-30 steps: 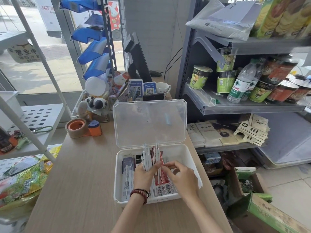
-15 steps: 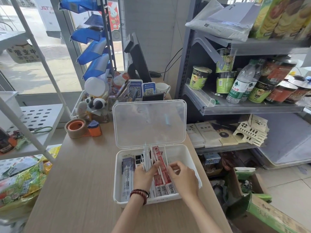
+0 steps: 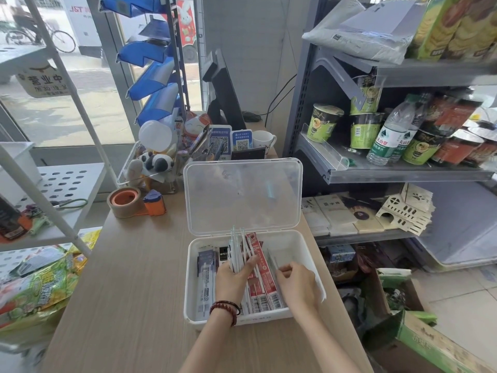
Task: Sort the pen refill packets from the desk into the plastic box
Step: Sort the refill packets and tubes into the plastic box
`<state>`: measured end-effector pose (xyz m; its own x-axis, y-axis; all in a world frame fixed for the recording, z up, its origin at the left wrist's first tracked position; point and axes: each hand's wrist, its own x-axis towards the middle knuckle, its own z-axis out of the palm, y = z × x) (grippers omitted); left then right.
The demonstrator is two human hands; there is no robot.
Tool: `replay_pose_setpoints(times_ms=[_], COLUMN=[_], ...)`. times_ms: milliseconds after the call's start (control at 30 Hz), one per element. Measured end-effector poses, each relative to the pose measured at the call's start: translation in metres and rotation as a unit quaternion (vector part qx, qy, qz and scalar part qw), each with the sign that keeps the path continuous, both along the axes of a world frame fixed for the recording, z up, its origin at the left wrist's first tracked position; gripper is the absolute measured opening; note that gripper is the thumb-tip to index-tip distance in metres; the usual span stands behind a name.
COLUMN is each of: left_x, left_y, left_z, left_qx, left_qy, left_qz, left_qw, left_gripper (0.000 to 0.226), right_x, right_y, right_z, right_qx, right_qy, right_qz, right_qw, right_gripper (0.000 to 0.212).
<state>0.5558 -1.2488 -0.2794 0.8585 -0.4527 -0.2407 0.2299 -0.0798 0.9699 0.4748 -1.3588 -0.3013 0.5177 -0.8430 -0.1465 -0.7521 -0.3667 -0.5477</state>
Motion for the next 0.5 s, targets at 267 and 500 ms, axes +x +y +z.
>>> replay_pose_setpoints(times_ms=[267,500], left_x=[0.001,0.003], left_y=[0.001,0.0], left_z=[-0.004,-0.007], left_qx=[-0.012,-0.018], left_qy=[0.021,0.042], left_qz=[0.018,0.036], left_qw=[1.0,0.998], left_gripper=[0.024,0.02], right_x=[-0.007,0.0], right_y=[0.005,-0.002], right_z=[0.016,0.008], right_qx=[0.001,0.075], right_qy=[-0.079,-0.07], right_qz=[0.063,0.095], right_qw=[0.995,0.99], right_gripper=[0.029,0.019])
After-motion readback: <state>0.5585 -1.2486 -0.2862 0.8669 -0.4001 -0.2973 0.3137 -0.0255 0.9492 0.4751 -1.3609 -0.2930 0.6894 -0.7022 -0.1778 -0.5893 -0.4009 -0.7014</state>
